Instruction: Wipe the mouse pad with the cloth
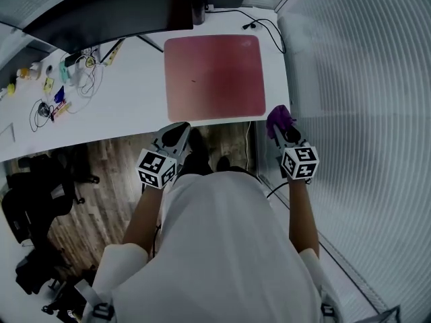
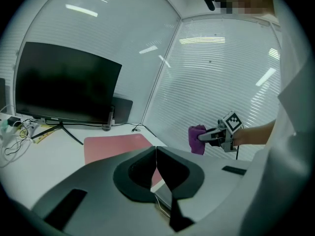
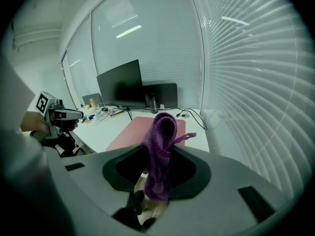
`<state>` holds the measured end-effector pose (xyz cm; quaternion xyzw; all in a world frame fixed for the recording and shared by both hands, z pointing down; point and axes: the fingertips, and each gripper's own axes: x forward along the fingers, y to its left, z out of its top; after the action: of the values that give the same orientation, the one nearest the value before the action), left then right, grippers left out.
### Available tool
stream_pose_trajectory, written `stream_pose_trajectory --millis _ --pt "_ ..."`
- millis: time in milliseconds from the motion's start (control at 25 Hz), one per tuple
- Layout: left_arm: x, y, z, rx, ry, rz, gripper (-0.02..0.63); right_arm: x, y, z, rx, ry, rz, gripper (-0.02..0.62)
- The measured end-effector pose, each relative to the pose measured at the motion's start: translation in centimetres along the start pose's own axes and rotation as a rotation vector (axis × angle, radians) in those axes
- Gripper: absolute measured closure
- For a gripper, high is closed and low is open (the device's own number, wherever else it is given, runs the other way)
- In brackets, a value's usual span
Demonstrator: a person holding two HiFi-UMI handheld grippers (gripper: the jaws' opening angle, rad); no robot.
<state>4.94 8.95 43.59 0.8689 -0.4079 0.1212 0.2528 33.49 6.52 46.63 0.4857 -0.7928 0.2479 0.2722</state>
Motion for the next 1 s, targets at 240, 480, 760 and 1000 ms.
stream_pose_trajectory --millis 240,480,760,1000 --pt "2.2 3.0 -0.5 -0.013 0.051 -0.062 0.588 3.4 0.2 -0.5 -0.003 0.072 -0.040 0.457" --pt "3.9 4.0 -1.2 -0.016 0.099 -0.140 0.588 5.8 -0.1 -2.1 -0.003 0.173 -0.071 0.457" --pt "5.8 4.3 -1.7 -0.031 0.130 -0.159 0.588 8.1 -2.1 -4.3 0.006 0.276 -0.088 0.457" --pt "7.4 4.8 -2.6 -0.069 0.141 -0.099 0.588 10.9 -4.7 -6.6 -0.016 0.374 -0.047 0.457"
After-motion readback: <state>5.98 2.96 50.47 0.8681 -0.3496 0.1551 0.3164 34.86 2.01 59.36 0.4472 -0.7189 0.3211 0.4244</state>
